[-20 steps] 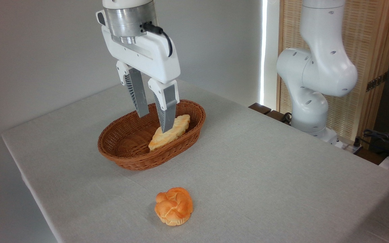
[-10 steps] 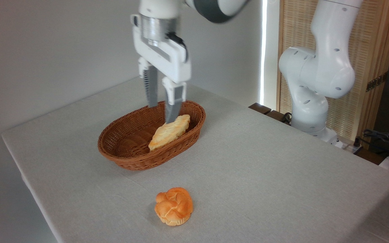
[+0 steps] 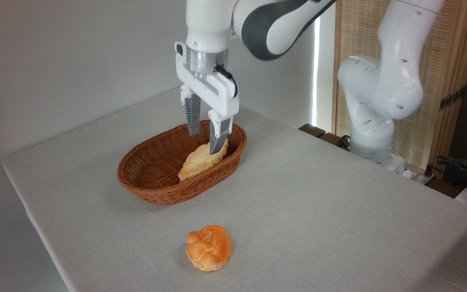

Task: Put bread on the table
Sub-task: 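Lower the open gripper into the basket around the elongated bread roll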

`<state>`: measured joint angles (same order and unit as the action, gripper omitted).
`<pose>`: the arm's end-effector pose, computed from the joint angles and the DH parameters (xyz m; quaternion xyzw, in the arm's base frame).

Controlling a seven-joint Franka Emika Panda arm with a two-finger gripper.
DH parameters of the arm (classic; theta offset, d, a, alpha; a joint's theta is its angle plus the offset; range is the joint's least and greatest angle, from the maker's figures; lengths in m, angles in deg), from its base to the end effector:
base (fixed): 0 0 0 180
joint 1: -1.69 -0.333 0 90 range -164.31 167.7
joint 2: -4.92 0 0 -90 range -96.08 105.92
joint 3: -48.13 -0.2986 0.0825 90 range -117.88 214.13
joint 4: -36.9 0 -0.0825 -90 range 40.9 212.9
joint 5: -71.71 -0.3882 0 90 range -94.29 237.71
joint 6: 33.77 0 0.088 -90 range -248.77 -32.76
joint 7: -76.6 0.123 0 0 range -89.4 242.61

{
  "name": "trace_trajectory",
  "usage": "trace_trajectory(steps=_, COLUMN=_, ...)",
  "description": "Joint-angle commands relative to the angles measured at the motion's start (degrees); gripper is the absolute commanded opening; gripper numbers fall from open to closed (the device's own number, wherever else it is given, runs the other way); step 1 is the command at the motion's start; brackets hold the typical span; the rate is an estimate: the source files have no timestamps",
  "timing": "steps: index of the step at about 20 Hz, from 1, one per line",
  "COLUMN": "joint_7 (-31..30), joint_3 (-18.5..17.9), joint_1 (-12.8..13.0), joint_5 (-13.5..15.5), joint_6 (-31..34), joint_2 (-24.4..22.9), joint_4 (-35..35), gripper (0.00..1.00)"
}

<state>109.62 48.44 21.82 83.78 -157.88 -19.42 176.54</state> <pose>0.4128 -0.1656 0.4407 0.9091 -0.3993 0.0859 0.0813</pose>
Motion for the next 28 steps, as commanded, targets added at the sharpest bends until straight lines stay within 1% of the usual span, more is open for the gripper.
trace_trajectory(steps=1, joint_7=-2.2, joint_3=-1.9, joint_1=1.8, joint_5=1.3, joint_6=-2.5, joint_2=1.7, joint_4=0.0, gripper=1.00)
trace_trajectory(steps=4, joint_7=-2.1, joint_3=-1.9, joint_1=2.5, joint_5=1.2, joint_6=-2.6, joint_2=2.9, joint_4=0.6, gripper=1.00)
trace_trajectory(steps=5, joint_7=-2.0, joint_3=-1.9, joint_1=2.6, joint_5=0.7, joint_6=-3.1, joint_2=3.8, joint_4=0.6, gripper=1.00)
trace_trajectory(steps=8, joint_7=-2.0, joint_3=-1.9, joint_1=3.1, joint_5=0.6, joint_6=-6.3, joint_2=5.8, joint_4=0.8, gripper=1.00)
trace_trajectory(steps=13, joint_7=-2.2, joint_3=-1.9, joint_1=3.8, joint_5=0.6, joint_6=-9.2, joint_2=9.0, joint_4=0.8, gripper=1.00)
trace_trajectory(steps=18, joint_7=-2.4, joint_3=-1.9, joint_1=3.9, joint_5=0.8, joint_6=-10.2, joint_2=10.5, joint_4=0.7, gripper=0.99)
trace_trajectory(steps=19, joint_7=-2.4, joint_3=-1.9, joint_1=3.9, joint_5=0.8, joint_6=-10.2, joint_2=10.6, joint_4=0.7, gripper=0.97)
trace_trajectory(steps=20, joint_7=-2.4, joint_3=-1.9, joint_1=3.9, joint_5=0.8, joint_6=-10.2, joint_2=10.6, joint_4=0.7, gripper=0.95)
trace_trajectory(steps=21, joint_7=-2.3, joint_3=-1.9, joint_1=3.9, joint_5=0.8, joint_6=-10.2, joint_2=10.6, joint_4=0.7, gripper=0.88)
trace_trajectory(steps=22, joint_7=-2.3, joint_3=-1.9, joint_1=3.9, joint_5=0.8, joint_6=-10.2, joint_2=10.7, joint_4=0.7, gripper=0.85)
trace_trajectory(steps=24, joint_7=-1.9, joint_3=-1.9, joint_1=3.9, joint_5=0.8, joint_6=-10.1, joint_2=10.6, joint_4=0.7, gripper=0.60)
trace_trajectory(steps=25, joint_7=-1.8, joint_3=-1.9, joint_1=3.9, joint_5=0.8, joint_6=-10.1, joint_2=10.6, joint_4=0.7, gripper=0.53)
trace_trajectory(steps=26, joint_7=-1.7, joint_3=-1.9, joint_1=3.9, joint_5=0.7, joint_6=-10.1, joint_2=10.6, joint_4=0.7, gripper=0.44)
trace_trajectory(steps=28, joint_7=-1.6, joint_3=-1.9, joint_1=3.9, joint_5=0.7, joint_6=-9.9, joint_2=10.6, joint_4=0.7, gripper=0.38)
